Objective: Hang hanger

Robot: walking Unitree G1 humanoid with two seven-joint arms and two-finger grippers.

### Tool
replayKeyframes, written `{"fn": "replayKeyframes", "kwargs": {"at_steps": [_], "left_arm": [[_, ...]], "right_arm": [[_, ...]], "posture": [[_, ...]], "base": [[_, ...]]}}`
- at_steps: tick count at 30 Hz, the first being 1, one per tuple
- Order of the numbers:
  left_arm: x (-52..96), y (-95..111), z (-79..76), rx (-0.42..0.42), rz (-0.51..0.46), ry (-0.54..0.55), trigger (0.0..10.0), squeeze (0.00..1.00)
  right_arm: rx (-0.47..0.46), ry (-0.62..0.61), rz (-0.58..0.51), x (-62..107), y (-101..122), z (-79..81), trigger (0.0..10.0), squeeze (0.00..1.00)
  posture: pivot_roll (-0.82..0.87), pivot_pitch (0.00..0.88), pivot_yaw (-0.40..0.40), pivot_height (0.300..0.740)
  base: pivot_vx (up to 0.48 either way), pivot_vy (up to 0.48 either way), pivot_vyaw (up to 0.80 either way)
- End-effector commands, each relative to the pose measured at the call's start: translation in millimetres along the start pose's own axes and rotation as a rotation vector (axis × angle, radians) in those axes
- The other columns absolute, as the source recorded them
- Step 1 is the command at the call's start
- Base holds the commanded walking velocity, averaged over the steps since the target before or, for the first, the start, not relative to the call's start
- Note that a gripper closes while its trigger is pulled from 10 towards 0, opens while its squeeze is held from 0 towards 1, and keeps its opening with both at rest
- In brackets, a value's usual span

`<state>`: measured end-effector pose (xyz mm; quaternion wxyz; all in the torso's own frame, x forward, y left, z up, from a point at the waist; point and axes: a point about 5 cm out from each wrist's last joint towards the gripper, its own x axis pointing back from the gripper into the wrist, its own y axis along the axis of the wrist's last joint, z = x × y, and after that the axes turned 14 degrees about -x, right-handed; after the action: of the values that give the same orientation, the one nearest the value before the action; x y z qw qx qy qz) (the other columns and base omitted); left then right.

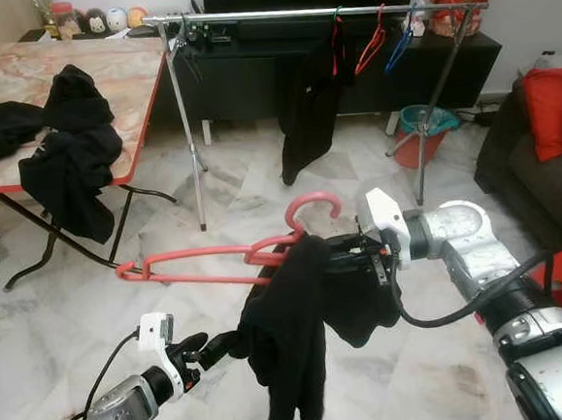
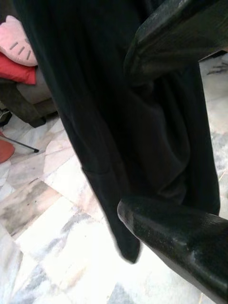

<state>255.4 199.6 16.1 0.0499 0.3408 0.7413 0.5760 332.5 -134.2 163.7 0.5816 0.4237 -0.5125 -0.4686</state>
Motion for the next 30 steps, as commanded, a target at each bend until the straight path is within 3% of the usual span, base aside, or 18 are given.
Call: {"fn": "replayKeyframes", "kwargs": {"at_steps": [1, 6, 19, 26, 27, 30], "left_arm": [[-1.9, 1.6, -0.7, 0.020, -0.013, -0.012, 10.0, 0.00], [-1.9, 8.3, -4.0, 0.005, -0.050, -0.086, 10.0, 0.00], [5.2, 27.8, -9.8, -0.030, -0.156, -0.208, 10.0, 0.00], [2.8, 29.4, -16.5, -0.067, -0.125, -0.272, 10.0, 0.00], [-0.4, 24.5, -17.4, -0.110, -0.057, -0.273, 10.0, 0.00], [-4.0, 21.2, -14.3, -0.128, -0.015, -0.229, 10.0, 0.00]], "right_arm": [[0.054, 0.039, -0.038, 1.1, 15.2, 1.5, 0.0, 0.00], [0.035, 0.100, 0.019, -1.0, 9.5, 7.2, 0.0, 0.00], [0.002, 0.103, 0.062, -1.7, -0.9, 7.5, 0.0, 0.00], [0.010, 0.120, 0.068, -5.9, -1.6, 9.5, 0.0, 0.00], [0.035, 0.151, 0.070, -11.4, 1.8, 13.2, 0.0, 0.00], [0.061, 0.193, 0.060, -17.7, 7.3, 19.1, 0.0, 0.00]], "posture": [[0.16, 0.000, -0.083, 0.732], [0.16, 0.000, -0.091, 0.732], [0.16, 0.000, -0.099, 0.732], [0.16, 0.000, -0.095, 0.732], [0.15, 0.000, -0.093, 0.732], [0.15, 0.000, -0.094, 0.732]], "base": [[0.000, 0.000, 0.00], [0.000, 0.000, 0.00], [0.000, 0.000, 0.00], [0.000, 0.000, 0.00], [0.000, 0.000, 0.00], [0.000, 0.000, 0.00]]}}
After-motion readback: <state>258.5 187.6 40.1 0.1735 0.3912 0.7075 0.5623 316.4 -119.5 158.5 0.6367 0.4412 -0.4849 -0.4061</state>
